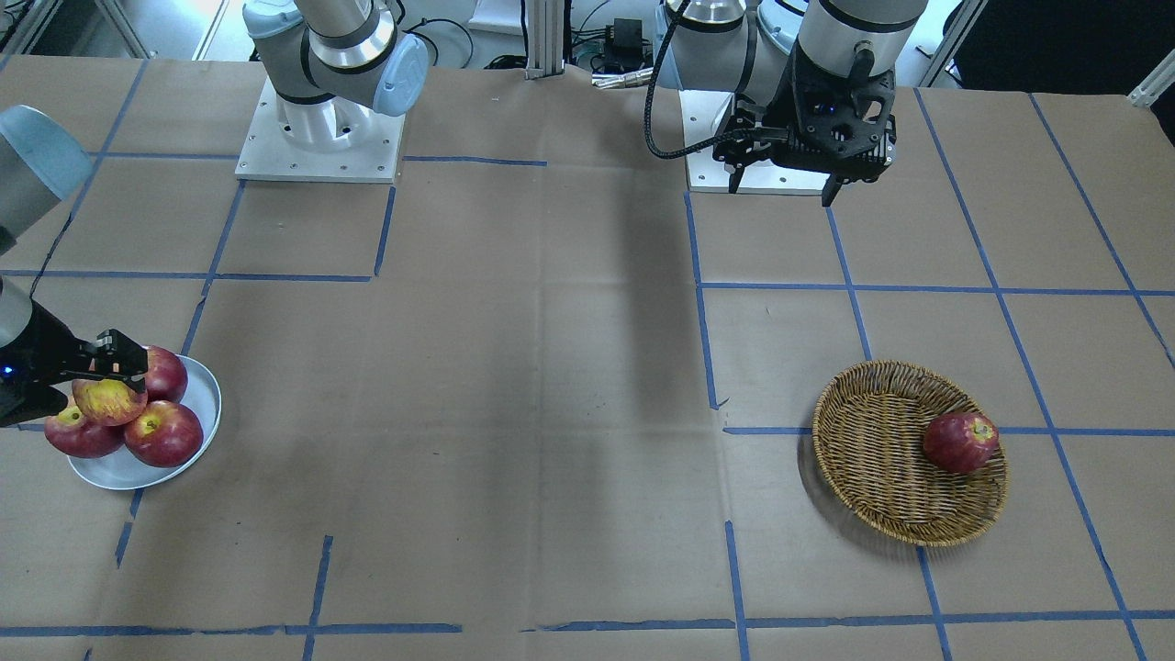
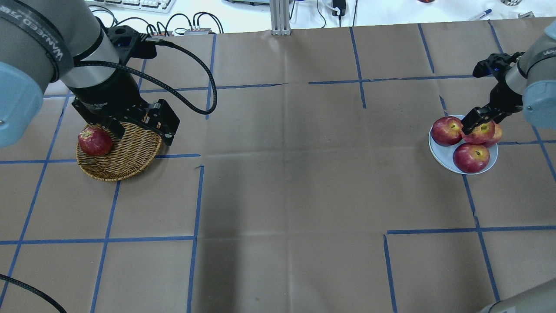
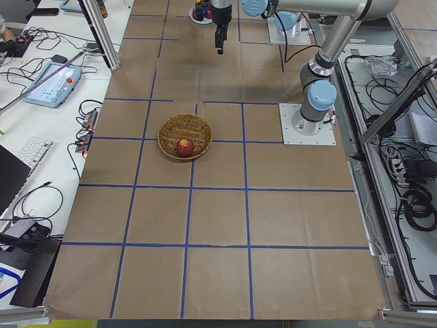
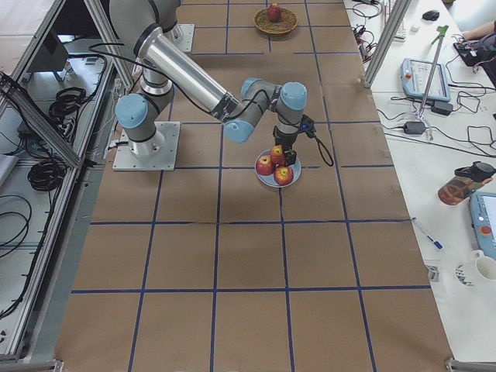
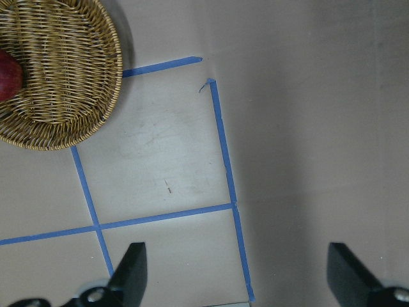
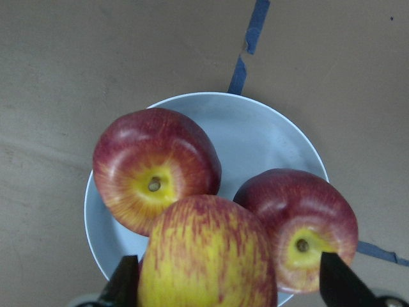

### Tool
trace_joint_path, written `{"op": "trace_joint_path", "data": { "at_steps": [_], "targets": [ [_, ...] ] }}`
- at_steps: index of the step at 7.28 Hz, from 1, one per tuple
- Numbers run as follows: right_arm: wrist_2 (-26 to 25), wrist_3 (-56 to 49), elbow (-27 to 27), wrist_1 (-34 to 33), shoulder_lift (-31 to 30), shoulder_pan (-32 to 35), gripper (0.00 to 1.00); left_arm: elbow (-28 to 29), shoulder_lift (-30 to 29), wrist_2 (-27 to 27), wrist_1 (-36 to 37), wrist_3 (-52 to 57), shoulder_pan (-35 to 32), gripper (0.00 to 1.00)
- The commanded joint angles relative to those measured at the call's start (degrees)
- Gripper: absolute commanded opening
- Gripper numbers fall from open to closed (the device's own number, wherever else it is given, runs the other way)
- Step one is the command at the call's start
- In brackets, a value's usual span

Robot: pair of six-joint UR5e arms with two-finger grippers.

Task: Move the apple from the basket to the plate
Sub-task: 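Lower the striped apple onto the plate and open the right gripper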

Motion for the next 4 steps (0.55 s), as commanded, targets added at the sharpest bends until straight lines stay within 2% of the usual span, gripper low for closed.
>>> {"op": "trace_joint_path", "data": {
  "at_steps": [1, 3, 4],
  "targets": [
    [0.5, 0.4, -0.3, 2.5, -3.5, 0.3, 1.00, 0.0, -0.1, 0.0, 0.0, 0.0, 0.0, 0.99],
    [2.8, 1.3, -1.8, 4.5, -7.5, 3.1, 1.00, 0.0, -0.1, 0.0, 0.0, 0.0, 0.0, 0.99],
    [2.9, 4.9, -4.4, 9.4, -9.2, 5.4, 1.00, 0.0, -0.1, 0.0, 0.0, 0.0, 0.0, 0.99]
  ]
}}
